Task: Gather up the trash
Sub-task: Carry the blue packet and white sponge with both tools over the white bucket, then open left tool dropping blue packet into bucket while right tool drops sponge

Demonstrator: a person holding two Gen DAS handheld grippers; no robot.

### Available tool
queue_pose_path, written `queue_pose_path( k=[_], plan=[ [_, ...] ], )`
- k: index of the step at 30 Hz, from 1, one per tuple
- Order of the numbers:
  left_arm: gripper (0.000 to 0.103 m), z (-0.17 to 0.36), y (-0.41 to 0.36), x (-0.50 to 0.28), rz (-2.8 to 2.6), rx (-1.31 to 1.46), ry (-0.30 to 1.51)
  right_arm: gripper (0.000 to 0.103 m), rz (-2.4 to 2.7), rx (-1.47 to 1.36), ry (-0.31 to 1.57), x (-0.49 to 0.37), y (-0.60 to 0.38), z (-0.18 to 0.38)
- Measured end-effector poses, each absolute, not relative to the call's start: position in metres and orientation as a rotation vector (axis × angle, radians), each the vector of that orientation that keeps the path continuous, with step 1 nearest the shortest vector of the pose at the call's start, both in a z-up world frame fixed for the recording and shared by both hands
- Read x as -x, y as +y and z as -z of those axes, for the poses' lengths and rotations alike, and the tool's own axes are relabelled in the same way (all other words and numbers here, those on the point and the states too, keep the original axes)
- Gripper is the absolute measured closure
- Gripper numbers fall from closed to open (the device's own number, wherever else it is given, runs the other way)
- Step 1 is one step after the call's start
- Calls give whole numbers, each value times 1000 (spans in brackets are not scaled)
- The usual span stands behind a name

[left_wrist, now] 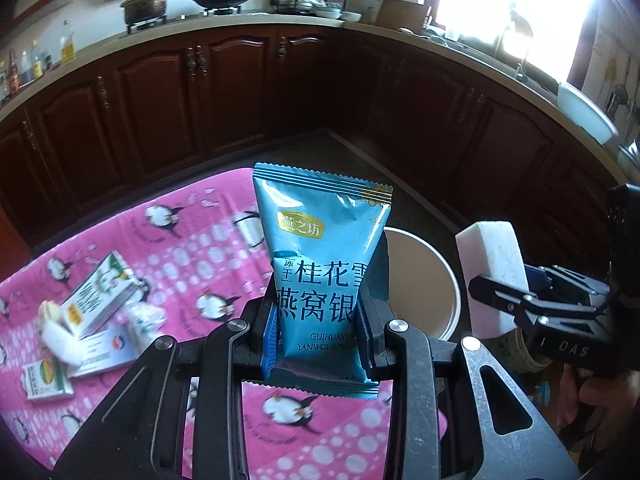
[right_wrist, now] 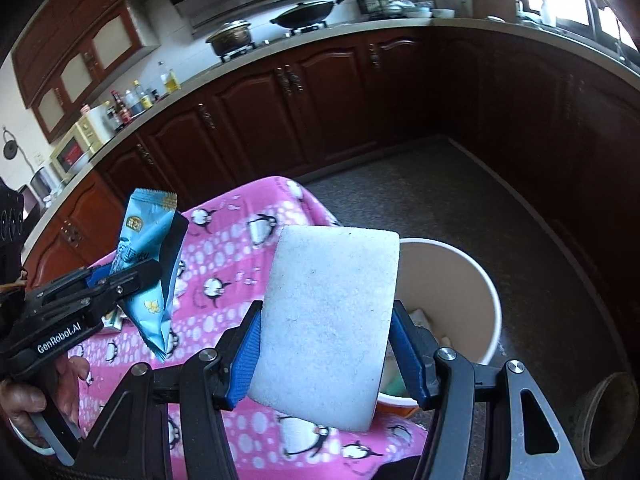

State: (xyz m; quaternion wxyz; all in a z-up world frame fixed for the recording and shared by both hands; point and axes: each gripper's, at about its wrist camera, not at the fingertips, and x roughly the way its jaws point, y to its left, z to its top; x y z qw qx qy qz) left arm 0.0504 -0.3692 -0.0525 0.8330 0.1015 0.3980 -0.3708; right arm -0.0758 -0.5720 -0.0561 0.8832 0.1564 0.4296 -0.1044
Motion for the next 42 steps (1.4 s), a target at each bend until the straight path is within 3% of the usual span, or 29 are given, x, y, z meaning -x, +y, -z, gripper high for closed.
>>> queue_pose_path(
  k=[15, 31, 37, 42],
  plan=[
    [74, 101, -450, -59, 853, -230, 940, 45, 313, -420, 994, 84, -633, 113],
    [72, 154, -486, -78, 840, -201, 1045, 43, 362, -453, 1122, 57, -663, 174],
    [50, 159, -484, -79, 825, -214, 1047, 41, 402, -457, 1138, 57, -664, 181],
    [46, 160, -482, -79, 835, -186, 1061, 40, 405, -466, 1134, 58, -662, 178]
  ],
)
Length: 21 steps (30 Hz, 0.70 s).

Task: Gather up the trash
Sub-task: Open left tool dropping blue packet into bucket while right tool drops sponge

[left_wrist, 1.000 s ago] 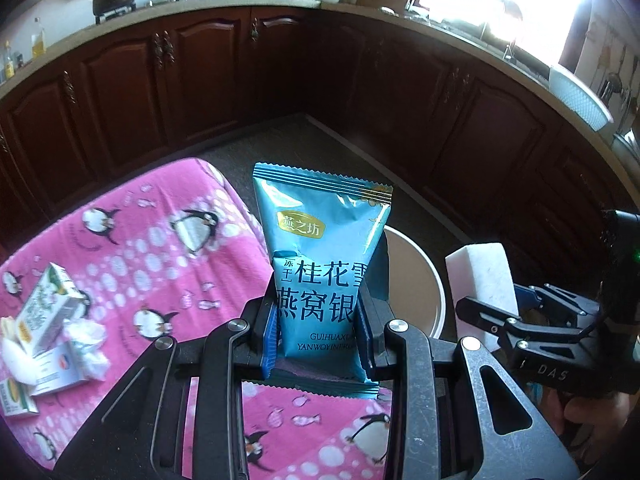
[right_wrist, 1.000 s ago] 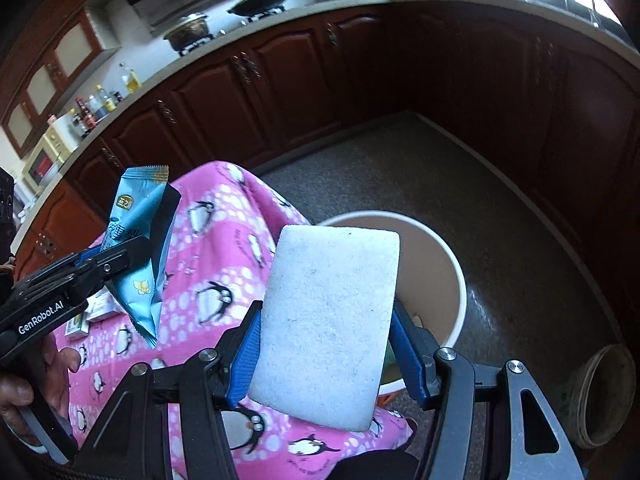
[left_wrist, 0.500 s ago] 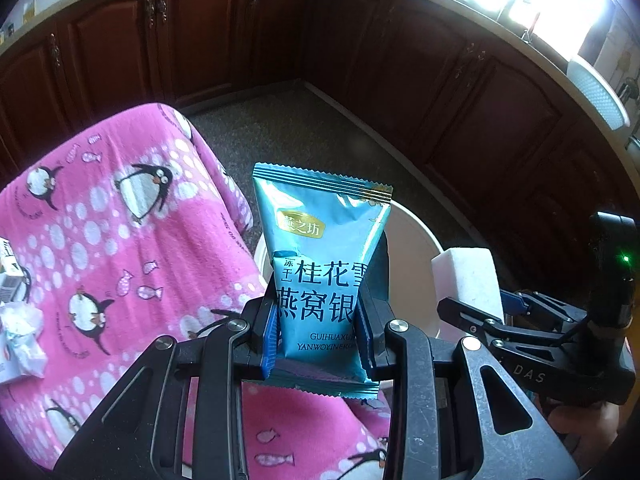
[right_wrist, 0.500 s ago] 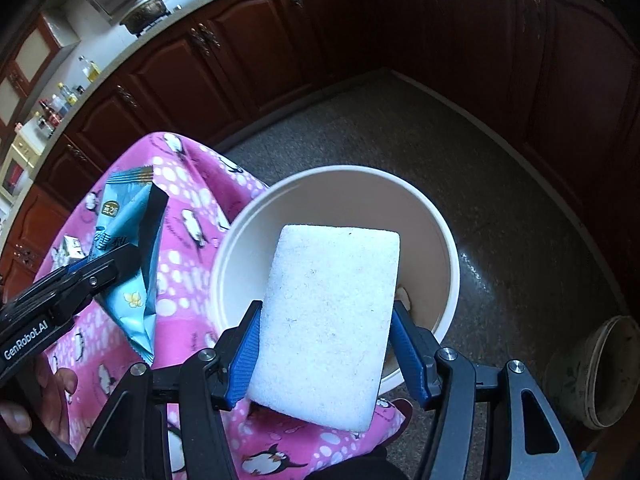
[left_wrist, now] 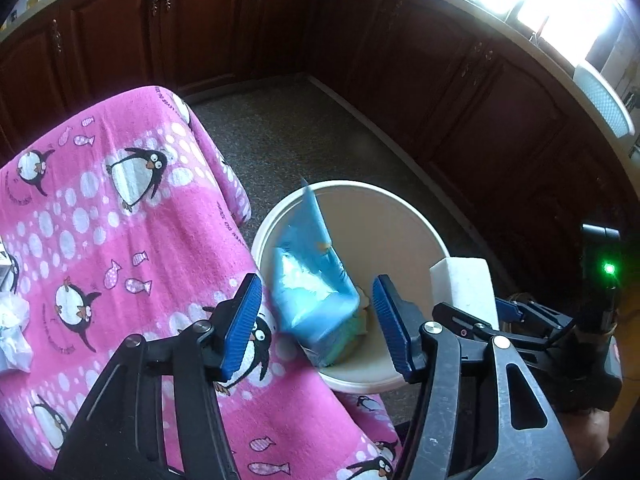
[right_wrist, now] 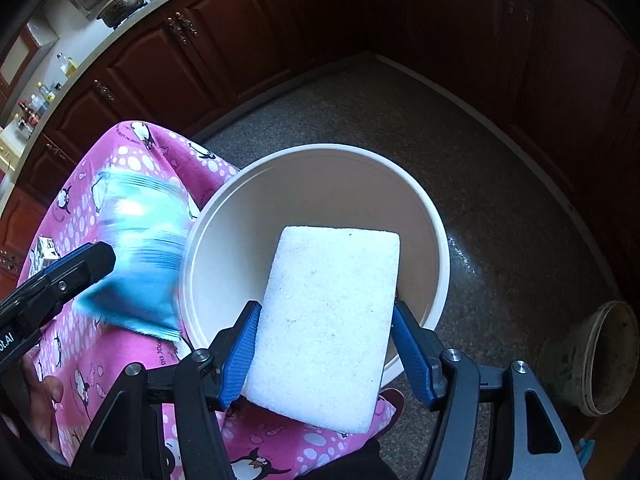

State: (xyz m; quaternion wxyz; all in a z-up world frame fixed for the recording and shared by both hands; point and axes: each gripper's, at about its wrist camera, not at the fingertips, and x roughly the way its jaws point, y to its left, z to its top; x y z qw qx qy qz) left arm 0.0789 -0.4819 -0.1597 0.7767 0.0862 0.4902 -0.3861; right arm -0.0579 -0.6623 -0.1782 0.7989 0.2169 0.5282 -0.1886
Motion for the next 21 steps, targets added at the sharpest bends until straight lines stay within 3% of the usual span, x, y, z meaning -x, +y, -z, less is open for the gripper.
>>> queue_pose_path(
  k=[21],
  plan=[
    [46, 126, -439, -65, 837, -184, 1002, 35, 386, -466, 1111, 61, -648, 169]
  ],
)
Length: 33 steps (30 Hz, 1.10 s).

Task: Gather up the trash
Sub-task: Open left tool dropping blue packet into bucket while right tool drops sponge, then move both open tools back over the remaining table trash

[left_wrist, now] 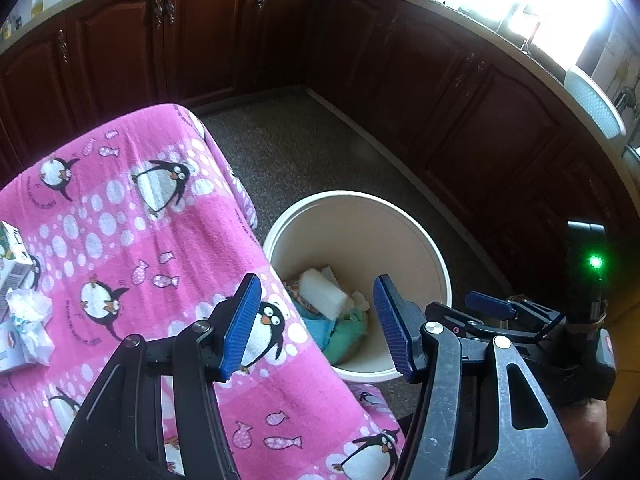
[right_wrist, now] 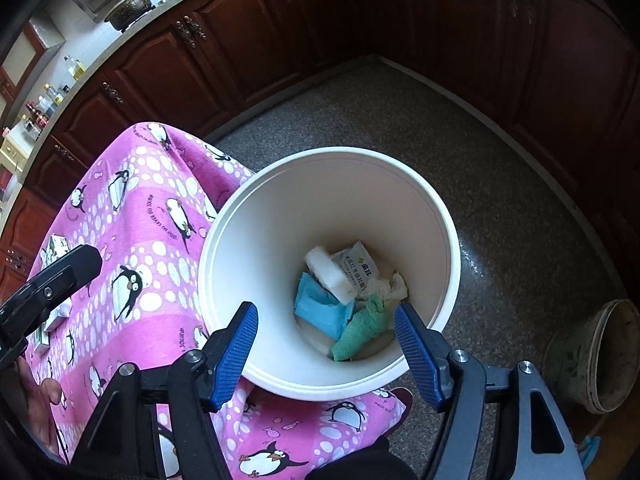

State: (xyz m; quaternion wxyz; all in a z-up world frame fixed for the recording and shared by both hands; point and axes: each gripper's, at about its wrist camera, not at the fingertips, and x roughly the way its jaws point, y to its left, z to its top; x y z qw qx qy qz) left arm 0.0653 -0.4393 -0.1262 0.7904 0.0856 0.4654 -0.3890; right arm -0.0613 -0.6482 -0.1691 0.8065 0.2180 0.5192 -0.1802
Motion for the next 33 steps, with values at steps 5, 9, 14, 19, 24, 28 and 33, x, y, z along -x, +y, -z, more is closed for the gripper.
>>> queue_pose_path(
  k=[5, 9, 14, 19, 24, 28, 33],
  plan=[
    [46, 119, -423, -62, 818, -190, 975, 35, 371, -442, 1100, 60, -636, 160],
    [46, 111, -402, -60, 789, -190, 939, 35, 348, -416, 1082, 58, -619, 149],
    [46, 102, -371, -61, 734, -175, 906, 34, 310, -374, 1052, 52, -592, 132],
    [46, 93, -338, -65, 682, -153, 883, 33, 263, -328, 1024, 44, -561, 117],
    [46, 83, -308, -65, 640, -133, 866, 33, 211, -297, 1009, 35, -532, 106],
    [46, 75, -285, -64, 602, -137, 834, 32, 166, -273, 1005, 27, -507, 101],
    [46, 70, -256, -64, 562, -128, 817, 32, 124, -250, 1006, 18, -481, 99]
  ],
)
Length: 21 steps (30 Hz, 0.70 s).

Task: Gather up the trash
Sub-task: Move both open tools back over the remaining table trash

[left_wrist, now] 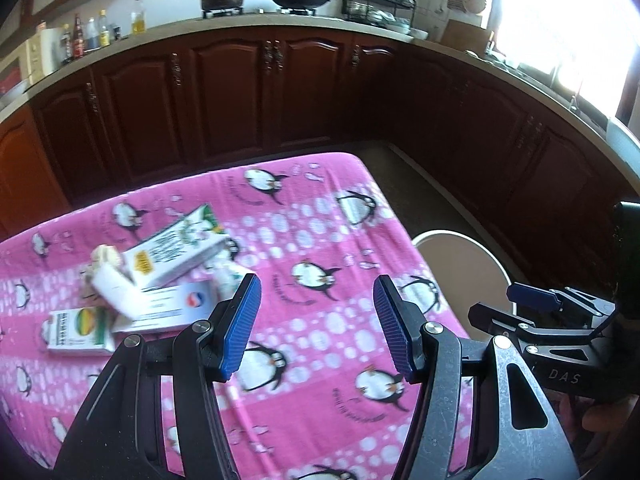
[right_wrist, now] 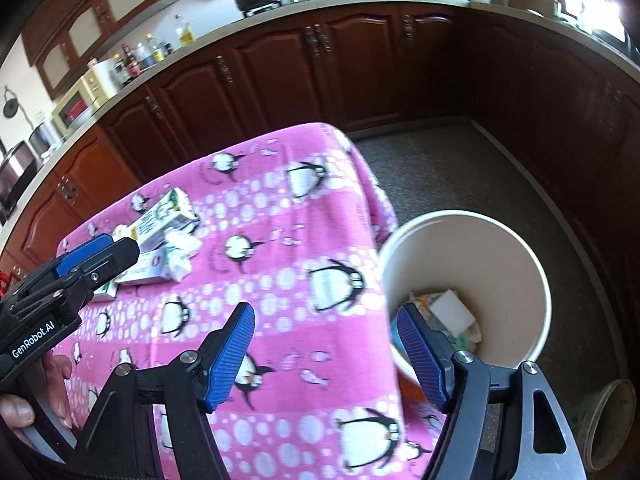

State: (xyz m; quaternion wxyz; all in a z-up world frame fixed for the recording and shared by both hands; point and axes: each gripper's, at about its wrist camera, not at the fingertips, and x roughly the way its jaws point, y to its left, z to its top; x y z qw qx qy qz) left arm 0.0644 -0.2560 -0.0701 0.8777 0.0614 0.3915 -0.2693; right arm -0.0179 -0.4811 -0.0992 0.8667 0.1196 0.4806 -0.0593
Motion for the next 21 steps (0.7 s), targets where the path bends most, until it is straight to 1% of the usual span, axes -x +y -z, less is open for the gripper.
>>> queue_pose_path(
  k=[21],
  plan=[
    [46, 70, -179, -73, 458, -58, 823, 30, 12, -174, 1020, -6, -413, 97]
  ],
)
